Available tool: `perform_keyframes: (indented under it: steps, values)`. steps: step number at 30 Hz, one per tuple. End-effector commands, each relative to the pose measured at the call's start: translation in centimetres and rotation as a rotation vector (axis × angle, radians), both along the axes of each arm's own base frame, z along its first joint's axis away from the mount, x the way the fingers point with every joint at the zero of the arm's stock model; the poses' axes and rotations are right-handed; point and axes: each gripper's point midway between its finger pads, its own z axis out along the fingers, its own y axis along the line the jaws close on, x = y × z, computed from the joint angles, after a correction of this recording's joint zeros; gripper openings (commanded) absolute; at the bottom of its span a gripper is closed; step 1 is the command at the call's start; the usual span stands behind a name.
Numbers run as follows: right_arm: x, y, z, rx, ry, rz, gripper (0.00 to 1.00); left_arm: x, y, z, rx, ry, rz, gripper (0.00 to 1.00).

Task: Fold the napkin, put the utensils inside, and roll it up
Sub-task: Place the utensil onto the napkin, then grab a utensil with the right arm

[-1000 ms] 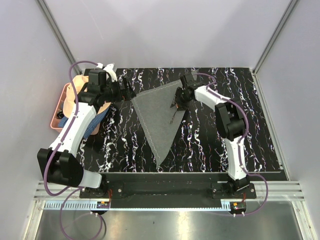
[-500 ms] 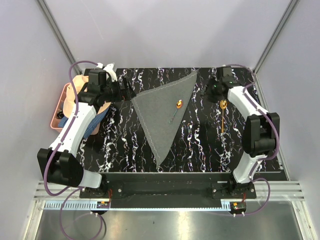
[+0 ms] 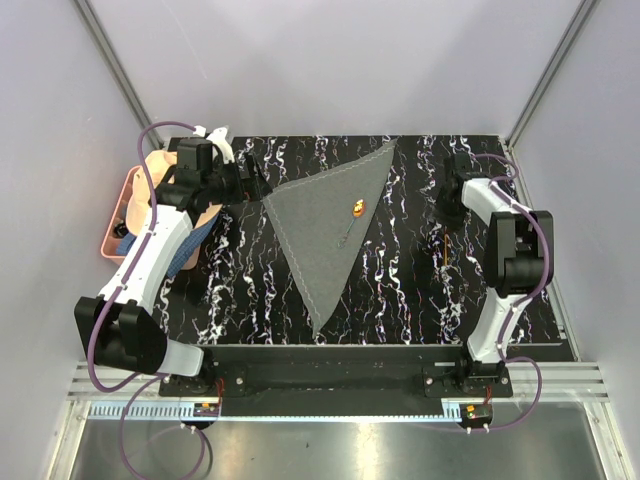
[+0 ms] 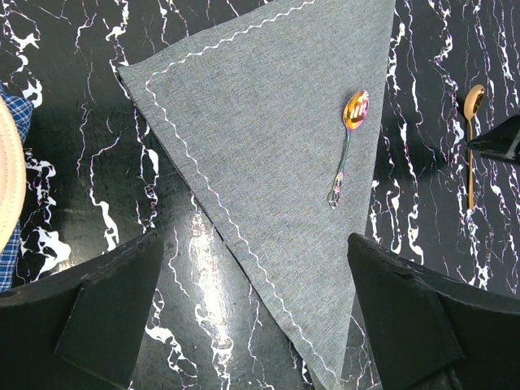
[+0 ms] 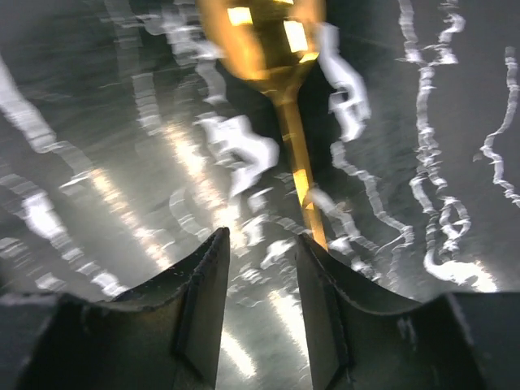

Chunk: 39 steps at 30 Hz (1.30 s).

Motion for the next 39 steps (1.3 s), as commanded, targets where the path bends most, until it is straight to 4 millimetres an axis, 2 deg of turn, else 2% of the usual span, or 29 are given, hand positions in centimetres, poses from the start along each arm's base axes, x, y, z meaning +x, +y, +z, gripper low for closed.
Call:
perform_keyframes:
  steps: [1, 5, 11, 15, 19, 22, 23, 25, 29, 31, 32, 33, 35, 38, 39]
  values:
    - [0.1, -2.9, -0.9, -0.094, 0.042, -0.02, 0.46, 0.4, -0.2, 1.1, -0.01, -0.051, -0.01, 0.99]
    - [0.3, -4.6, -1.8, -0.097, 0.057, -0.036, 0.45, 0.4, -0.2, 1.0, -0.008, -0.048, -0.011, 0.99]
    - [1.4, -4.0, -3.1, -0.045, 0.057, 0.039, 0.44, 0.5, -0.3, 0.7, -0.013, -0.037, -0.015, 0.99]
    - [1.8, -3.7, -4.1, -0.027, 0.073, 0.069, 0.39, 0.5, -0.3, 0.5, -0.011, -0.033, -0.013, 0.99]
    - [1.5, -2.9, -4.6, 0.022, 0.084, 0.09, 0.31, 0.5, -0.3, 0.5, -0.015, -0.032, -0.016, 0.99]
    - [1.2, -2.2, -4.9, 0.058, 0.092, 0.111, 0.13, 0.4, -0.6, 0.7, -0.028, -0.033, -0.024, 0.99]
    - [1.2, -1.8, -5.1, 0.079, 0.094, 0.117, 0.0, 0.3, -0.7, 0.9, -0.035, -0.034, -0.028, 0.99]
    - [1.0, -1.3, -5.0, 0.105, 0.091, 0.12, 0.0, 0.2, -0.7, 1.0, -0.035, -0.037, -0.03, 0.99]
    - [0.7, 0.6, -3.3, 0.209, 0.062, 0.056, 0.0, 0.1, -0.7, 1.3, -0.035, -0.044, -0.029, 0.99]
    - [0.6, 1.5, -1.5, 0.231, 0.014, 0.029, 0.0, 0.0, -0.8, 1.6, -0.041, -0.05, -0.031, 0.99]
    - [0.6, 2.4, 0.0, 0.241, -0.022, 0.02, 0.0, 0.0, -0.9, 1.6, -0.043, -0.048, -0.033, 0.99]
    - [0.3, 2.6, 0.2, 0.24, -0.024, 0.009, 0.0, 0.0, -0.9, 1.7, -0.046, -0.052, -0.034, 0.99]
    - [-0.1, 5.1, 1.4, 0.237, -0.044, 0.043, 0.0, -0.1, -1.0, 1.8, -0.052, -0.055, -0.039, 0.99]
    - [-0.1, 7.1, 2.5, 0.258, -0.064, 0.047, 0.0, -0.2, -1.2, 1.9, -0.062, -0.054, -0.044, 0.99]
    - [-0.3, 8.4, 2.6, 0.258, -0.065, 0.069, 0.0, -0.2, -1.2, 2.0, -0.064, -0.056, -0.044, 0.99]
